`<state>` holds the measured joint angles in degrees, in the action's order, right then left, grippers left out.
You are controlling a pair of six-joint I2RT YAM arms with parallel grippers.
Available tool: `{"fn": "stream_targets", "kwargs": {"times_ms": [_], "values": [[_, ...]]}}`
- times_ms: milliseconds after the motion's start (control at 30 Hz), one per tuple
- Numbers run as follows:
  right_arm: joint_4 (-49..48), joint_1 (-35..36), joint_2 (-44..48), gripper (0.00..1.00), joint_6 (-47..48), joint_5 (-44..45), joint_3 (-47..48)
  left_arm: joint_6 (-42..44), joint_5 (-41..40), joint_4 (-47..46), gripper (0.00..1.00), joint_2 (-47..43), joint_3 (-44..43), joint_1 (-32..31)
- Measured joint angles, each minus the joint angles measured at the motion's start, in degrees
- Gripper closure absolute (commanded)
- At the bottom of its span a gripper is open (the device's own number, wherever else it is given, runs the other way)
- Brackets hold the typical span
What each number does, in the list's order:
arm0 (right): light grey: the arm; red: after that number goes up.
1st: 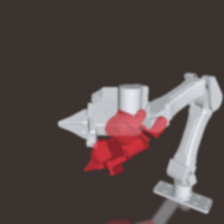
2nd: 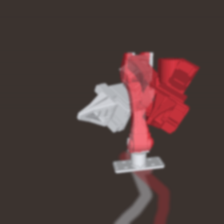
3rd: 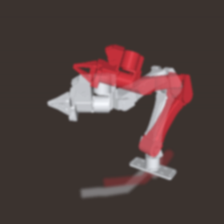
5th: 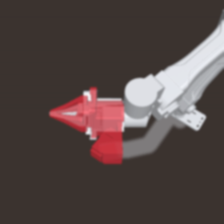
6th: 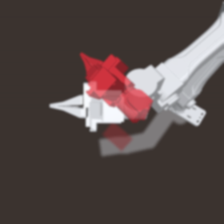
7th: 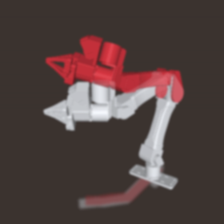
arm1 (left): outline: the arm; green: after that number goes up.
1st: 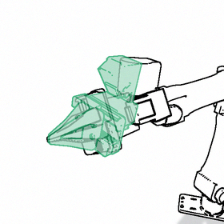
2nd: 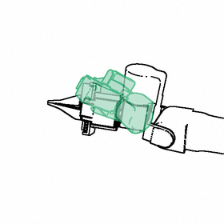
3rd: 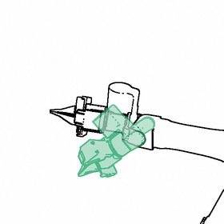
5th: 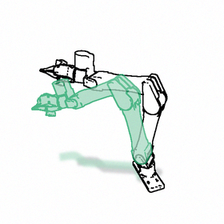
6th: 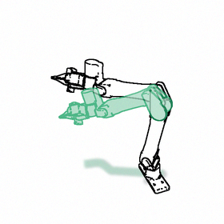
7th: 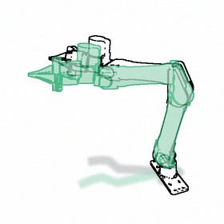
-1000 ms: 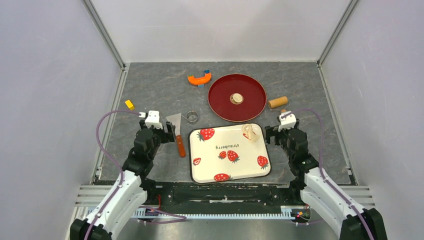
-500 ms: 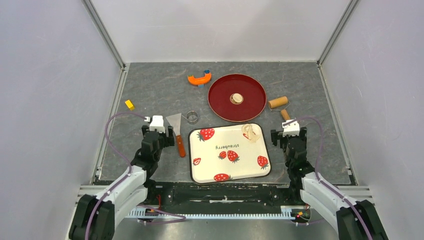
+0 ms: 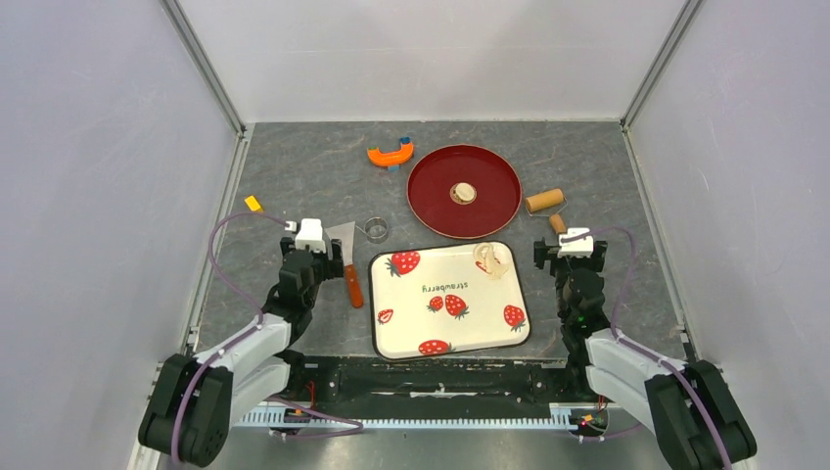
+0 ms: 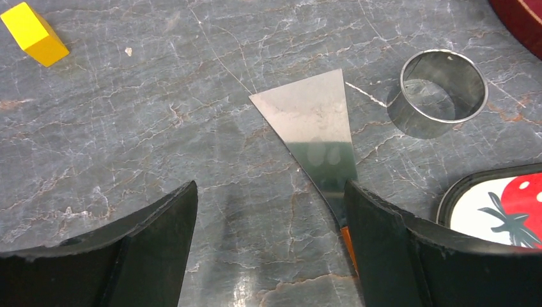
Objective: Roll out the dumpling wrappers from the dough
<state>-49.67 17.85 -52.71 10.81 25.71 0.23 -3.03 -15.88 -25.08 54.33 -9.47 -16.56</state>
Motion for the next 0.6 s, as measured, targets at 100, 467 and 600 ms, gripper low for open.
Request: {"fn": "stream_targets", "kwargs": {"times_ms": [100, 467, 600], "values": [[-1.46, -0.94, -1.86, 0.02, 0.20, -1.86, 0.00, 0.02, 0.09, -2.27, 0.12, 3.52, -0.26, 0.20], [-6.45, -5.03, -9.88, 0.02, -0.70, -6.73, 0.00, 1.36, 3.80, -8.28, 0.12, 15.37, -5.97, 3.54], [-7.30, -5.88, -14.93, 0.02, -0.66, -8.46, -0.04, 1.38, 7.82, -8.70, 0.12, 19.32, -9.33, 7.15]]}}
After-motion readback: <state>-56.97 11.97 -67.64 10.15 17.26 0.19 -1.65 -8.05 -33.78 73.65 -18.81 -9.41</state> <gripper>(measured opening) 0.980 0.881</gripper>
